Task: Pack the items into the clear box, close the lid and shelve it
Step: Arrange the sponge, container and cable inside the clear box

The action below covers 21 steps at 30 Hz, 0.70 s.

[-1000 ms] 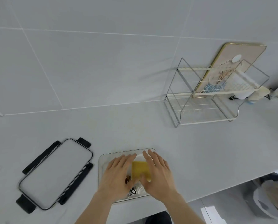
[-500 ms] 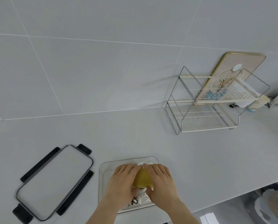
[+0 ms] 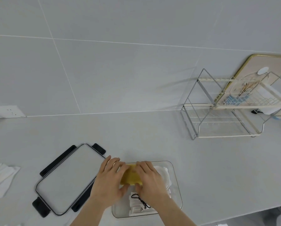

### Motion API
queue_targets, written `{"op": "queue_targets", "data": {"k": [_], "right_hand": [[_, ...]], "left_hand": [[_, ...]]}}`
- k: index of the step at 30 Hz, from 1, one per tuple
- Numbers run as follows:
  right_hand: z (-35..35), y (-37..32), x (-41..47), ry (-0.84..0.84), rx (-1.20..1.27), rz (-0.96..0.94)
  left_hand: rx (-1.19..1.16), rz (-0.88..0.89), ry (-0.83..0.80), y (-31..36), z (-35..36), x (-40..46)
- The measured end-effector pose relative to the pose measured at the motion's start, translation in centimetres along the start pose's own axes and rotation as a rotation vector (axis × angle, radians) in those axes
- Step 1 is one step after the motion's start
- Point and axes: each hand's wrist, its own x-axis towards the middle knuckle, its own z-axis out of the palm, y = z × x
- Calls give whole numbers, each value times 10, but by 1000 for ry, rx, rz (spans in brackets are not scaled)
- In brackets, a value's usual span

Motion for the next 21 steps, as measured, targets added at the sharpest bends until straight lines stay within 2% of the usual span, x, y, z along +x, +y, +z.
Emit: {"op": "queue_targets", "data": {"k": [13,21], "right_hand": [[36,-13,4,5,-49,24],[38,-7,6,-25,-61,-29]], "left_hand": [[30,-171,-123,3,11,-7],[105,-333,-231,12,16,6]]}}
